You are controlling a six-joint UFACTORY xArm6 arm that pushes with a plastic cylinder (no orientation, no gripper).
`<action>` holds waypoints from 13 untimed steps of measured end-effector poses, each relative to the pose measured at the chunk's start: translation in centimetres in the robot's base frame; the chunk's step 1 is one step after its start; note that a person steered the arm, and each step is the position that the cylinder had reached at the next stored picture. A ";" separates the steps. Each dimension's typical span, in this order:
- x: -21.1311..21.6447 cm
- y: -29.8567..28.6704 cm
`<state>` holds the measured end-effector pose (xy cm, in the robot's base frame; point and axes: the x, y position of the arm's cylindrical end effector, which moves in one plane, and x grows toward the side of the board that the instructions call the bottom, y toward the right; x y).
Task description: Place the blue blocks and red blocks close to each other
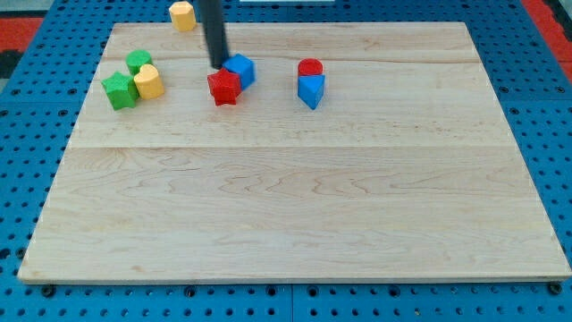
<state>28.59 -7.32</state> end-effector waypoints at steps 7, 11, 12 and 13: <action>4.7 1.9; 9.2 5.6; 9.2 5.6; 9.2 5.6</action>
<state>37.81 -1.71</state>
